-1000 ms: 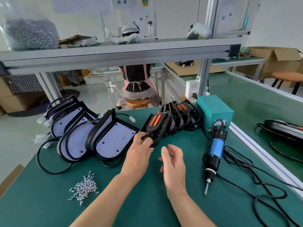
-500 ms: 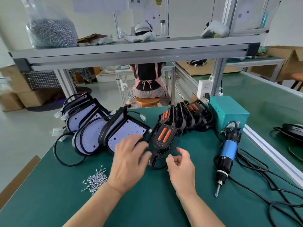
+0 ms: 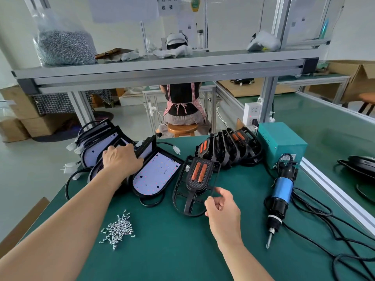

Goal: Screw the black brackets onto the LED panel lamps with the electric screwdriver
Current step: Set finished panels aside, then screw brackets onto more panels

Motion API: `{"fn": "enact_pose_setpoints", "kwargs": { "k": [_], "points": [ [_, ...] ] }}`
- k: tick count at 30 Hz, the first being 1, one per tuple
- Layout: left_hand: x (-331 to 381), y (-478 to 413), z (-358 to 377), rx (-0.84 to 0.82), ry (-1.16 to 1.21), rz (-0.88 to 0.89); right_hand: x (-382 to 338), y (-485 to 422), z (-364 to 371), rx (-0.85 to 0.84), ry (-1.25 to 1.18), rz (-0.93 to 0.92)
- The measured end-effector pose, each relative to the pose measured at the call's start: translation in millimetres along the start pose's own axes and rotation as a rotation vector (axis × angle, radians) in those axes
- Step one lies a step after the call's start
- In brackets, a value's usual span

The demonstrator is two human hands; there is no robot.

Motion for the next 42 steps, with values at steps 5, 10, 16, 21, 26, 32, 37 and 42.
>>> {"fn": "enact_pose_setpoints", "kwargs": {
  "k": [5,10,16,21,26,32,37,42],
  "points": [
    [-1.2,3.0,6.5,0.036,-0.026,-0.069,0.7,-0.1,-0.1,-0.003,0.007,0.013],
    [-11.1,2.3,13.0,-0.115,0.032,-0.083,1.4,-1.9,-1.7,0.018,-0.038,-0.009],
    [-16.3,5.5,6.2,0.002,0.051,-0.097,-0.9,-1.5,0.8,0.038,-0.030,-0.039],
    [-23.0,12.8,-17.8,0.255,0.233,-0.135,-1.5,-0.8,1.6,0.024,-0.043,-0.045],
    [-36.1,27.3,-62.9,0.478,0.431,-0.197,-2.0,-0.1,0.5,0.034,-0.049,-0.035],
    [-31.4,55.7,-85.0,0.448,1.155,-0.258,-6.1,1.9,-2.9,0.078,-0.116,-0.046],
    [14.5,87.1,-47.2,0.070,1.770,-0.274,-14.6,3.5,-18.3,0.217,-0.226,-0.158],
    [70.6,139.7,26.2,-0.302,1.851,-0.438,-17.8,2.9,-28.7,0.312,-0.240,-0.225]
  ]
}}
Point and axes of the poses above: each hand's wrist, its own y-axis away from the middle knuckle, its own z-axis out of the palm, x = y × z, the point moved 6 cm from there along -y, towards the middle knuckle, and after that the axes turned 15 degrees about -y, right-handed, at the moved point
